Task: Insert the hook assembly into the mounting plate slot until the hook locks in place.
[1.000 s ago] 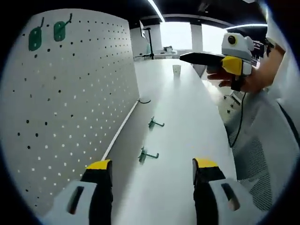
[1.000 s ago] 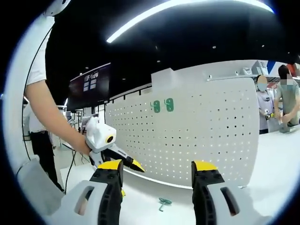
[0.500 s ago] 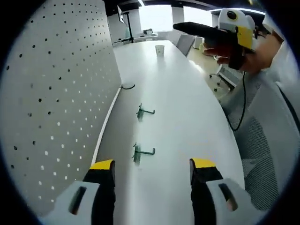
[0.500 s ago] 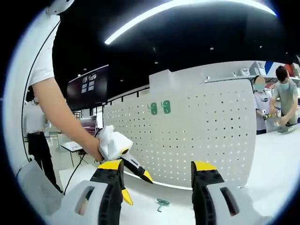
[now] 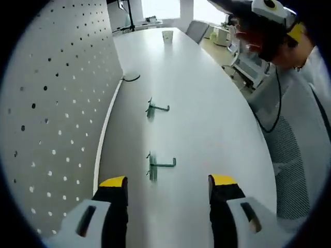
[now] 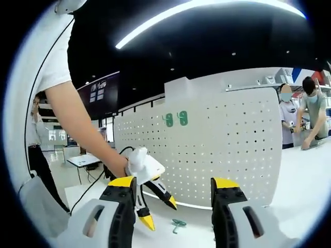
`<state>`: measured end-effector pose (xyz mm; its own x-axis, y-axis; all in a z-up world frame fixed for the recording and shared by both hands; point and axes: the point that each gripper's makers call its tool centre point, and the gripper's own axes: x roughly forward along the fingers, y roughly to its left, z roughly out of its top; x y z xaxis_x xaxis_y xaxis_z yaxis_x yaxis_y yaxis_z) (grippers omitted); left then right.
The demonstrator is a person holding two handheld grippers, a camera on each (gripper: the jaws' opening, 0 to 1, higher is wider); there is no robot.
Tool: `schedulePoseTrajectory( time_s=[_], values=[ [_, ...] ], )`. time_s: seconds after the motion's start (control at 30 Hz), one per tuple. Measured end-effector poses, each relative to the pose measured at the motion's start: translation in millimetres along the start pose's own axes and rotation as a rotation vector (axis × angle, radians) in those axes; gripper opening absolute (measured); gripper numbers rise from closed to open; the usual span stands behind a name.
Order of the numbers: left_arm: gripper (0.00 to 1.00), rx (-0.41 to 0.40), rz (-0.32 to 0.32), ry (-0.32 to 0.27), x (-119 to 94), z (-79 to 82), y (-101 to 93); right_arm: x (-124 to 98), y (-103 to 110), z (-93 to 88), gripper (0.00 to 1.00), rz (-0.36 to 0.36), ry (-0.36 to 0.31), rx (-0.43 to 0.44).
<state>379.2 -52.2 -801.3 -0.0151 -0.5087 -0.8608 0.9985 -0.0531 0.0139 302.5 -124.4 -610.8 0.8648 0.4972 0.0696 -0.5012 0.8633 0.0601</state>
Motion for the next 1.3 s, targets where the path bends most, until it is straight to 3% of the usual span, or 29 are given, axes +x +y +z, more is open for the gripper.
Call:
schedulePoseTrajectory(
  time_s=[0.3, 0.5, 0.9, 1.0, 1.13, 1.3],
  values=[
    [0.64, -0.012, -0.043, 0.072, 17, -7.2, 5.8, -3, -5, 3.1, 0.54, -0.019, -0.01, -0.004],
    [0.59, 0.011, -0.034, 0.128, 27, -14.3, 8.8, -4, -8, 4.0, 0.52, -0.034, -0.009, 0.005],
    [0.51, 0.015, -0.012, 0.127, 30, -11.7, 16.1, -6, -11, 5.8, 0.48, -0.047, -0.017, 0.012],
    [0.39, -0.024, 0.012, 0.124, 29, -9.7, 23.2, -6, -12, 6.4, 0.48, -0.049, -0.019, 0.011],
    [0.13, 0.016, 0.022, 0.133, 31, -7.3, 22.7, -6, -12, 6.2, 0.47, -0.051, -0.017, 0.011],
    [0.07, 0.013, 0.044, 0.142, 32, -6.8, 26.5, -6, -13, 5.4, 0.47, -0.053, -0.012, 0.009]
  ],
)
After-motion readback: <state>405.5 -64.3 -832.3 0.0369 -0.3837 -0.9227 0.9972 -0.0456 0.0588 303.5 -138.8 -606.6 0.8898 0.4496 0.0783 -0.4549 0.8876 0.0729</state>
